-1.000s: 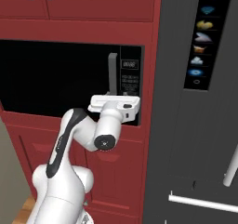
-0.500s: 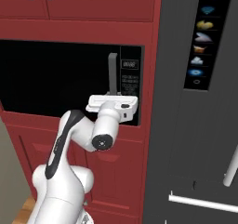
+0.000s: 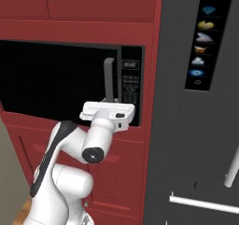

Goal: Place the sponge inside the microwave to prepare for sanitizing.

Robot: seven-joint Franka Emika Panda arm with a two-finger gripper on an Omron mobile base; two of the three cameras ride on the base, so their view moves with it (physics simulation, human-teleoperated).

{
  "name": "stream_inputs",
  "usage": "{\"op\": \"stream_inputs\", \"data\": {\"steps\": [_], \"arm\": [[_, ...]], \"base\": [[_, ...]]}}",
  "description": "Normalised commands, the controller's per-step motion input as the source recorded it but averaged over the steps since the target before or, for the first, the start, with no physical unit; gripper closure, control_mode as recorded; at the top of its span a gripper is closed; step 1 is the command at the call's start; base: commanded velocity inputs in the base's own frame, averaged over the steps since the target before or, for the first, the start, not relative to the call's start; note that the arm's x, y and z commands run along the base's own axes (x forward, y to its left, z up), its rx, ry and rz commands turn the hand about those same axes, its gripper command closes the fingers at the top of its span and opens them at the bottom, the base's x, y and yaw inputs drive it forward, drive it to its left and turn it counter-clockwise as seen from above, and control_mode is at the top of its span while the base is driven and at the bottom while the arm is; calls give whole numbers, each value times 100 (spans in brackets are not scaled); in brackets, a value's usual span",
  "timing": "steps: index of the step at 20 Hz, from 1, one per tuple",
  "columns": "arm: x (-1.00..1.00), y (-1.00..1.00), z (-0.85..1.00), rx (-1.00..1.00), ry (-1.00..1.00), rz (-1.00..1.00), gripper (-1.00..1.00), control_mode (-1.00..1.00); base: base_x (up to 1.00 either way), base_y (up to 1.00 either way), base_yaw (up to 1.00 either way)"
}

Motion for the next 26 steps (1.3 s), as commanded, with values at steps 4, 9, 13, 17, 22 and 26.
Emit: {"op": "stream_inputs", "data": {"steps": [4, 9, 13, 17, 22, 26], "arm": [[-71, 55, -1, 0, 1, -6, 100, -100], [-69, 75, -7, 0, 7, -6, 100, -100], [-67, 100, -35, 0, 0, -8, 100, -100], [-35, 97, -25, 0, -3, -13, 100, -100], [-1, 73, -16, 2, -8, -18, -100, -100], [0, 39, -11, 4, -10, -11, -100, -100]], "base": [[0, 0, 0], [0, 0, 0], [0, 0, 0], [0, 0, 0], [0, 0, 0], [0, 0, 0]]}}
